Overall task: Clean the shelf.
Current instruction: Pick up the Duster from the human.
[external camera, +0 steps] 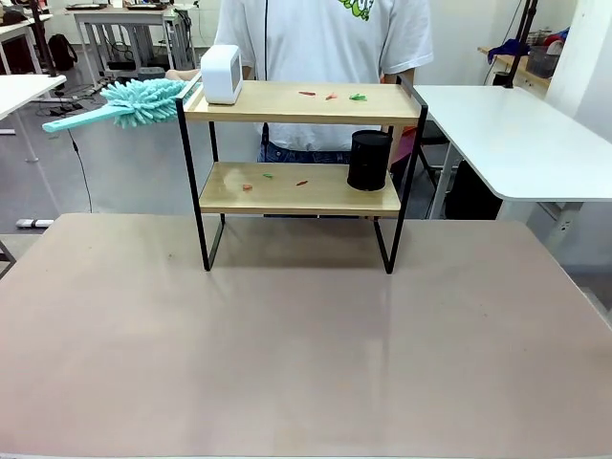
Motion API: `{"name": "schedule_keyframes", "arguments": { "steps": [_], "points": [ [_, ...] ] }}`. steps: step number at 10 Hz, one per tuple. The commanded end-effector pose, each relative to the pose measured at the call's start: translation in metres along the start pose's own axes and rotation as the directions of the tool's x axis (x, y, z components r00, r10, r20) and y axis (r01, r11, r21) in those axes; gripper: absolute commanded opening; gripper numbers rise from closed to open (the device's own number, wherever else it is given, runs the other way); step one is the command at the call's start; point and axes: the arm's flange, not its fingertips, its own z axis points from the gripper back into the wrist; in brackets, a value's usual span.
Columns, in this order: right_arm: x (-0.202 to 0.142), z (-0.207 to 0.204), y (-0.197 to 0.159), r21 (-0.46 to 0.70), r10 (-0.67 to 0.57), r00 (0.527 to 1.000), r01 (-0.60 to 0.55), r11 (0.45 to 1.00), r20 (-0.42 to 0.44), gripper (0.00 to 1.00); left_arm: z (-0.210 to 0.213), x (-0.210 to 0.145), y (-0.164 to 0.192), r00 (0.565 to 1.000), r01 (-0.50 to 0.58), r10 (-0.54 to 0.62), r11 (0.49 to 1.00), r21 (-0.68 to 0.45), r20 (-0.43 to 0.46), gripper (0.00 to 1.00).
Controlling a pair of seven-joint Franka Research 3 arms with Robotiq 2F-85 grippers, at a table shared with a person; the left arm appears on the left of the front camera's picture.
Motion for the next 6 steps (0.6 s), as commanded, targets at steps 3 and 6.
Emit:
{"name": "schedule_keyframes", "arguments": {
  "steps": [3, 6],
  "points": [
    [0.0, -0.002, 0.0, 0.021, 0.03, 1.0, -0.03, 0.999, 0.01, 1.0, 0.001, 0.0, -0.001, 1.0, 0.0, 0.0, 1.0, 0.003, -0.003, 1.0],
    [0.0, -0.002, 0.0, 0.021, 0.03, 1.0, -0.03, 0.999, 0.01, 1.0, -0.034, 0.088, -0.033, 0.983, -0.177, 0.173, 0.982, -0.071, -0.06, 1.0]
  ]
}}
